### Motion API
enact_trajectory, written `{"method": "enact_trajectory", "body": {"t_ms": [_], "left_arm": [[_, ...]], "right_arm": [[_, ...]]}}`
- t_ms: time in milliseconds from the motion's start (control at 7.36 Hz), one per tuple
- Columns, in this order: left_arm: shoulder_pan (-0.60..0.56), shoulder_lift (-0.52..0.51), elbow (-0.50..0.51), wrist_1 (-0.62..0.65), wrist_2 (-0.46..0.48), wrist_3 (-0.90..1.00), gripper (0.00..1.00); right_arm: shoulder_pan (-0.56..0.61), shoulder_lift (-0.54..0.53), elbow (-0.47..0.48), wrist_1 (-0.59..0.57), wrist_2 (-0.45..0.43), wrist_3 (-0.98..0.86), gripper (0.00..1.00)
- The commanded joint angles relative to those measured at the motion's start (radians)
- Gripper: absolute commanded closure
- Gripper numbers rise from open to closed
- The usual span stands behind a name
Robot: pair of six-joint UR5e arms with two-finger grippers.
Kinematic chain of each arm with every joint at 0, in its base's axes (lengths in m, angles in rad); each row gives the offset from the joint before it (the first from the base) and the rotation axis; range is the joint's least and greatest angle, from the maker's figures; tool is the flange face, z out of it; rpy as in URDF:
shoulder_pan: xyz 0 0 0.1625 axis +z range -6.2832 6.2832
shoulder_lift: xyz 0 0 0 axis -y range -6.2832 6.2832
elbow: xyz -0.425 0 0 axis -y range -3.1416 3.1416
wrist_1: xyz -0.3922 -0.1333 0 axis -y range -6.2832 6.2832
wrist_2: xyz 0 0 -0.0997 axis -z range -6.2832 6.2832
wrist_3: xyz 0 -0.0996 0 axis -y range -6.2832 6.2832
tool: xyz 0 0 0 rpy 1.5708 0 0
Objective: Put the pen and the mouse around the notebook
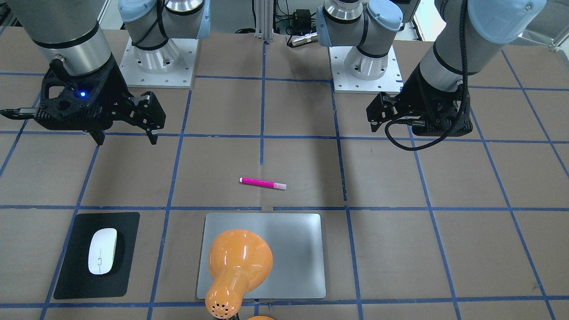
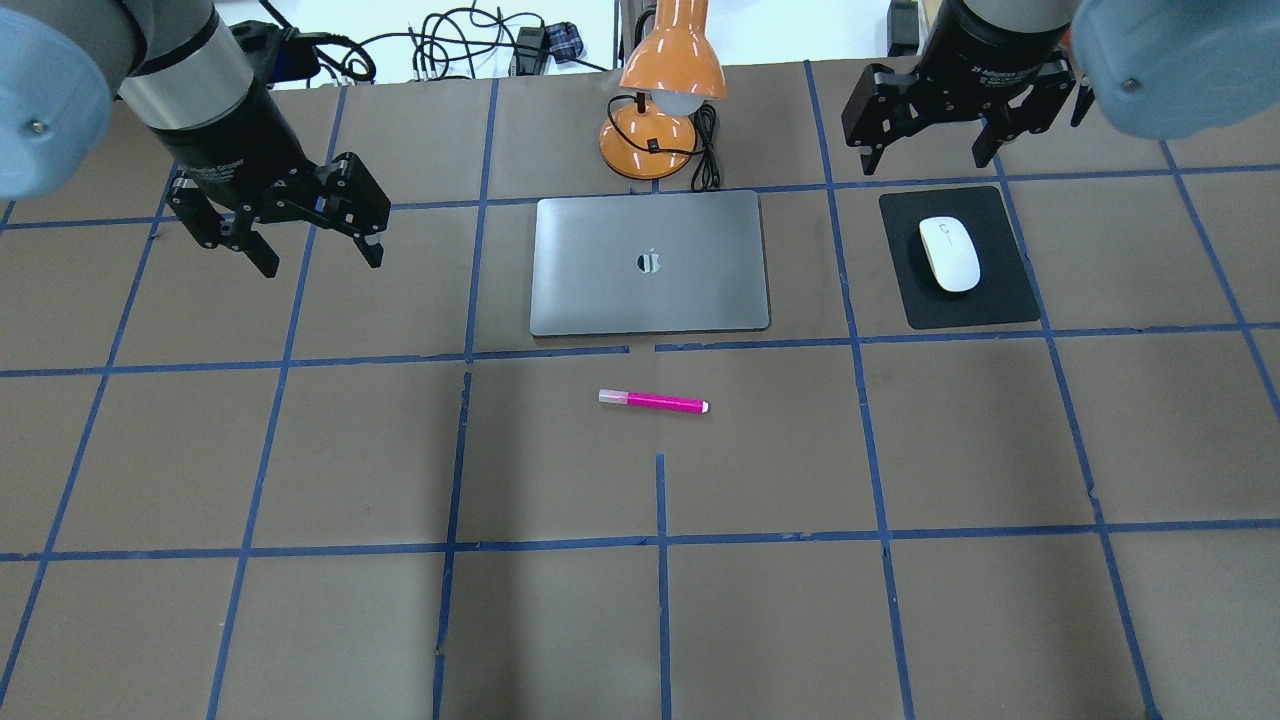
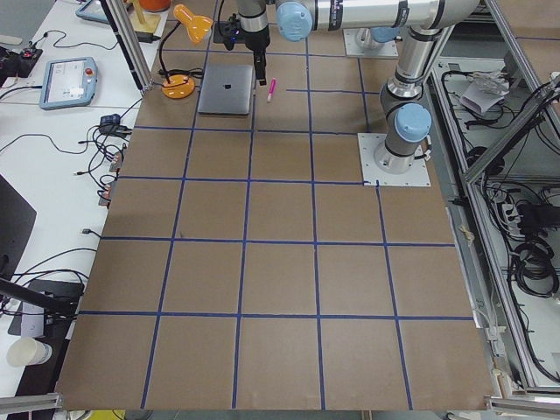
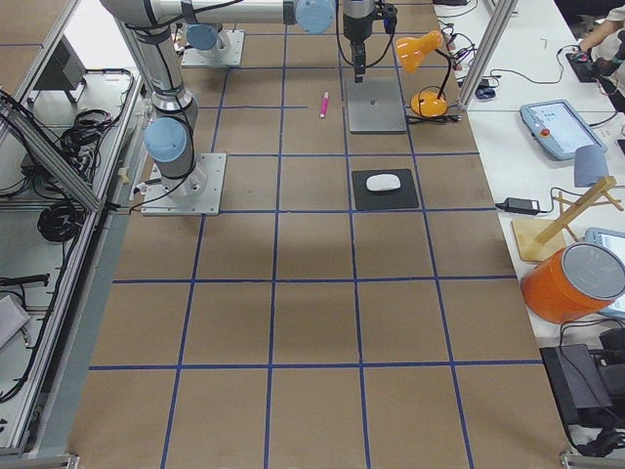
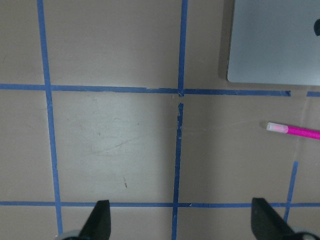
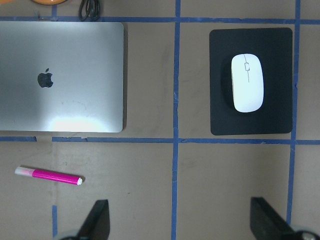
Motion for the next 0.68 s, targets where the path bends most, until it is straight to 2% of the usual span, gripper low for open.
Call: {"method": "enact_trajectory", "body": {"t_ms": [0, 543], "left_arm": [[0.003, 0.032, -0.035, -0.009, -0.001, 0.004, 0.00], [0.007, 0.038, -0.043, -0.003, -0.001, 0.004, 0.00]], "right_arm": [[-0.001, 0.000, -0.001, 0.000, -0.001, -0.001, 0.00], [-0.010, 0.000, 0.000, 0.006, -0.007, -0.013, 0.00]]}}
